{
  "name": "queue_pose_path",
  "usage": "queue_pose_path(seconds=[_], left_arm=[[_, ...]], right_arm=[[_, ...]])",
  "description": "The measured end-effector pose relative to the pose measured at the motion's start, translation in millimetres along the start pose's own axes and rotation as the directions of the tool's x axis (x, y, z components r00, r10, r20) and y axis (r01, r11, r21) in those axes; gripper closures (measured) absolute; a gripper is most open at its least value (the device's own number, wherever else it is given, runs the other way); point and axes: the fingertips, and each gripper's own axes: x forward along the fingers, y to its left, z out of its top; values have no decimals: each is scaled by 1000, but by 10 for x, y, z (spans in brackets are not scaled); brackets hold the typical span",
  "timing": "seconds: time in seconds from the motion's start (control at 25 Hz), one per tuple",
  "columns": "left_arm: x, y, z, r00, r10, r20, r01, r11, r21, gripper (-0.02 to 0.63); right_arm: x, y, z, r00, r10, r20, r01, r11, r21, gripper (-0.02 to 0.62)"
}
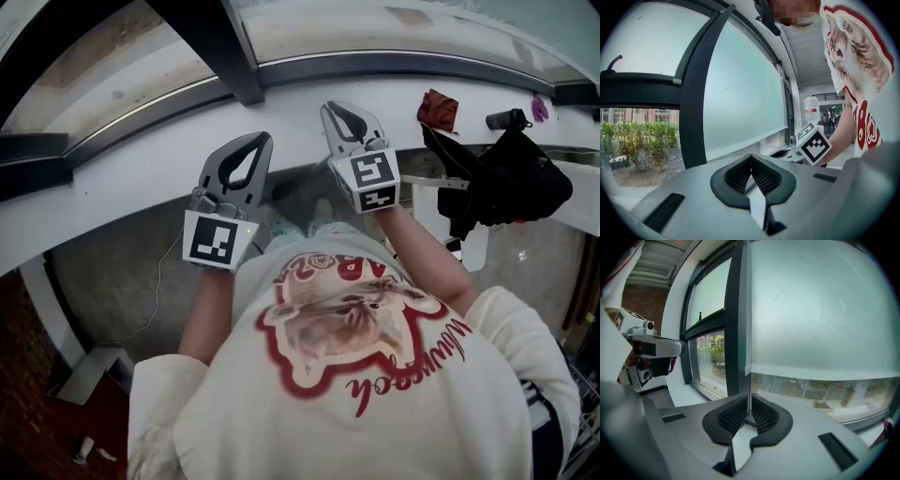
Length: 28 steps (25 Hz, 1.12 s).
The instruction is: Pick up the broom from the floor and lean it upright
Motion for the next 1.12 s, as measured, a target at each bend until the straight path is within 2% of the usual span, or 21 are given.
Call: queue_pose_path(seconds=[0.24,0.36,0.68,0.84,1.12], left_arm=[[51,-105,-1,1000,-20,8,20,1000,13,584],[73,-171,6,1000,-24,11,24,1000,17,584],[86,-294,-8,1000,-16,-1,16,1000,16,584],[88,-345,41,1000,2,9,-2,1000,24,584],[60,-460,48,998,56,7,-56,998,10,584]], right_arm=[[-208,-82,307,992,-41,117,46,998,-34,571],[-249,-150,252,991,-55,120,56,998,-2,571],[-382,-322,287,984,-76,160,79,997,-10,571],[-452,-288,425,981,-34,193,38,999,-18,571],[-579,-165,662,966,84,244,-84,996,-10,572]])
